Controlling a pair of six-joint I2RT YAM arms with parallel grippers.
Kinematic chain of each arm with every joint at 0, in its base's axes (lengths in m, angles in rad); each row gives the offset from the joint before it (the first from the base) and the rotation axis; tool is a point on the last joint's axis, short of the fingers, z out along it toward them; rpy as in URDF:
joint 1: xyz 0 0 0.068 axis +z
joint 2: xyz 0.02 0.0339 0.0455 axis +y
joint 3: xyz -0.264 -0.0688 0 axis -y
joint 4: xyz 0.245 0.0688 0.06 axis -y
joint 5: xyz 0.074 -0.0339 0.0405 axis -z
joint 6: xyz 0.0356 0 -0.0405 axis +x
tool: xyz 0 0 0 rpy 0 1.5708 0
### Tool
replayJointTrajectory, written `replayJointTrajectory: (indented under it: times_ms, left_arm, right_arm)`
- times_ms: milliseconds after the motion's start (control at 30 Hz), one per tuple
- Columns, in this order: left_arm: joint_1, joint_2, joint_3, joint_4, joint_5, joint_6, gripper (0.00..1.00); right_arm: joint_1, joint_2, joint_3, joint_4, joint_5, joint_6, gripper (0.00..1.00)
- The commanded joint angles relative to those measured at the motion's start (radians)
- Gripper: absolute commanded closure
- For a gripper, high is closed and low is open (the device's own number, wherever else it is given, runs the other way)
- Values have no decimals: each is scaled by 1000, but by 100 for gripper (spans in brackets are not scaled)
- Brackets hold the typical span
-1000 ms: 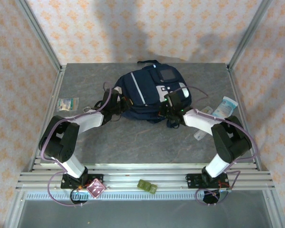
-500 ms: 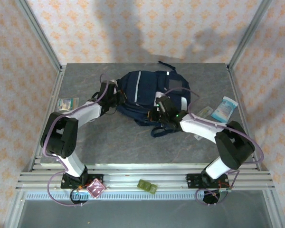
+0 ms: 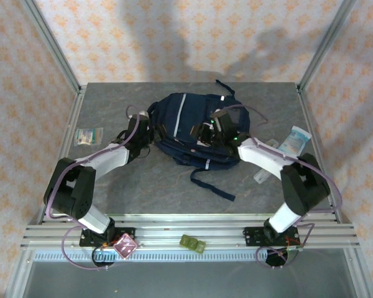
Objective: Pack the student bag
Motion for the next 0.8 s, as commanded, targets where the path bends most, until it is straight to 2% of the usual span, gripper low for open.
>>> replayJointTrajectory:
  times_ms: [0, 200, 333, 433, 467, 600, 767]
  left_arm:
    - [-10, 5, -15, 48, -7, -21, 47]
    - [-28, 40, -8, 66, -2, -22, 50]
    - [-43, 92, 9, 58, 20, -12, 54]
    - [-54, 119, 5, 63, 24, -10, 56]
    - [-57, 126, 5, 65, 26, -10, 56]
    - [-61, 127, 5, 68, 37, -13, 58]
    - [-84, 27, 10, 17, -2, 31, 51]
  right_arm:
    - [1, 68, 39, 28, -35, 51, 51]
    - [-3, 160, 97, 80, -54, 85, 54]
    - [-18, 205, 100, 158, -85, 153, 61]
    - [-27, 225, 95, 195, -82, 213, 62]
    - [-33, 234, 87, 222, -95, 242, 66]
    - [-42, 277, 127, 153, -85, 252, 98]
    - [-43, 201, 122, 161, -95, 215, 100]
